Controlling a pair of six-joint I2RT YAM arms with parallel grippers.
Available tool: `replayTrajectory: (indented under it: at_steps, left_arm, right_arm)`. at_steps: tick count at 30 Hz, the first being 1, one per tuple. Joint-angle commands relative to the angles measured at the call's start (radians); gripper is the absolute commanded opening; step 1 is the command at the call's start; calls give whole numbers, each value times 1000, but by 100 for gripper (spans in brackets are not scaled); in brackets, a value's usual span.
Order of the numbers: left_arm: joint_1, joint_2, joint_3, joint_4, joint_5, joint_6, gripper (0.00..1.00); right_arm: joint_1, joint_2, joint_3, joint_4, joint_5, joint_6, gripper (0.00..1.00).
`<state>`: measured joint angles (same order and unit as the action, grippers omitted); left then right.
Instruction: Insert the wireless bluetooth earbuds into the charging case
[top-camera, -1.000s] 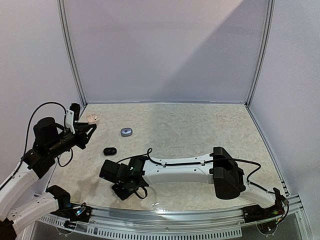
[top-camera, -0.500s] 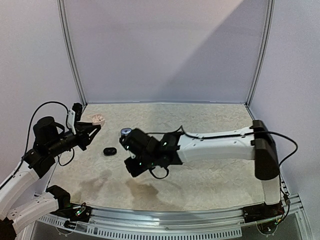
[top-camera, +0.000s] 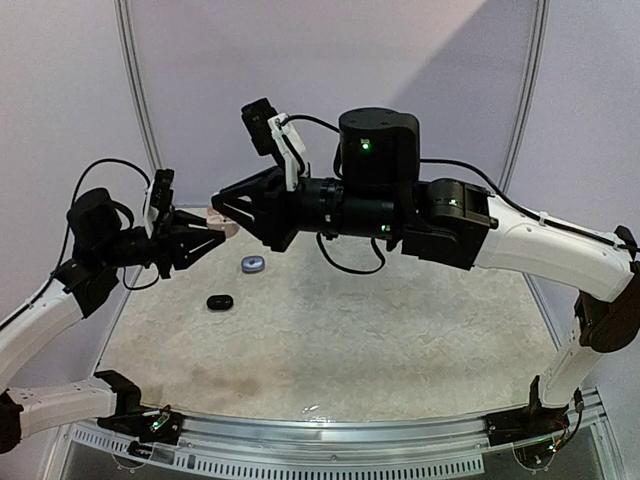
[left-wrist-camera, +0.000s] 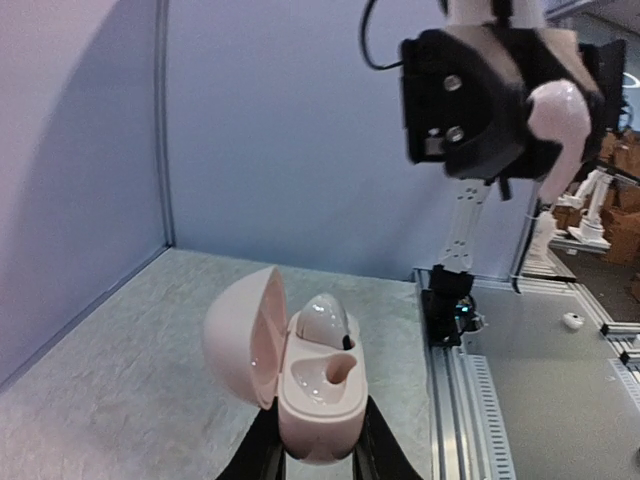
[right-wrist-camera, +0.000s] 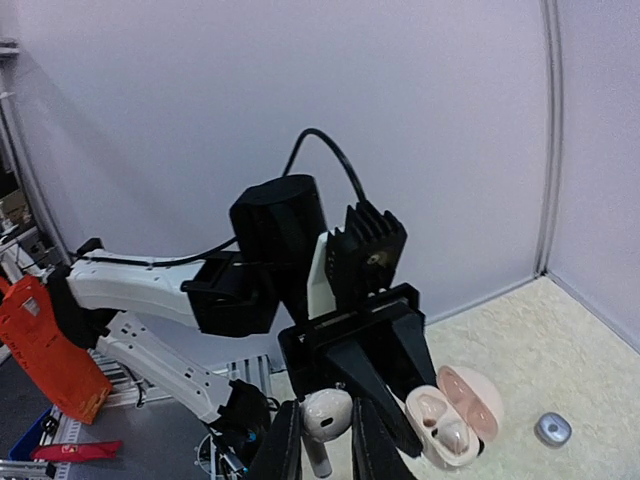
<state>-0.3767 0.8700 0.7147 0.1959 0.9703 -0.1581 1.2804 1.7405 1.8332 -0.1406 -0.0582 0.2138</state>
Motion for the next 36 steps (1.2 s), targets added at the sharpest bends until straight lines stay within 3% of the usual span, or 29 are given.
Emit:
replayTrajectory:
  at_steps: [1, 11, 21, 36]
  left_arm:
    - [-80, 51, 104, 55, 155, 7, 0]
    - [-171, 84, 182, -3, 227, 57, 0]
    - [-180, 88, 212, -75, 266, 119, 0]
    - [-202, 106, 228, -87, 229, 96, 0]
  right_arm:
    - [-2, 51, 56, 67, -154, -74, 8]
    - [-3, 18, 54, 84, -173, -100, 7]
    - [-3, -31, 22, -9, -191, -145, 6]
    - [-3, -13, 27, -114, -87, -233, 7]
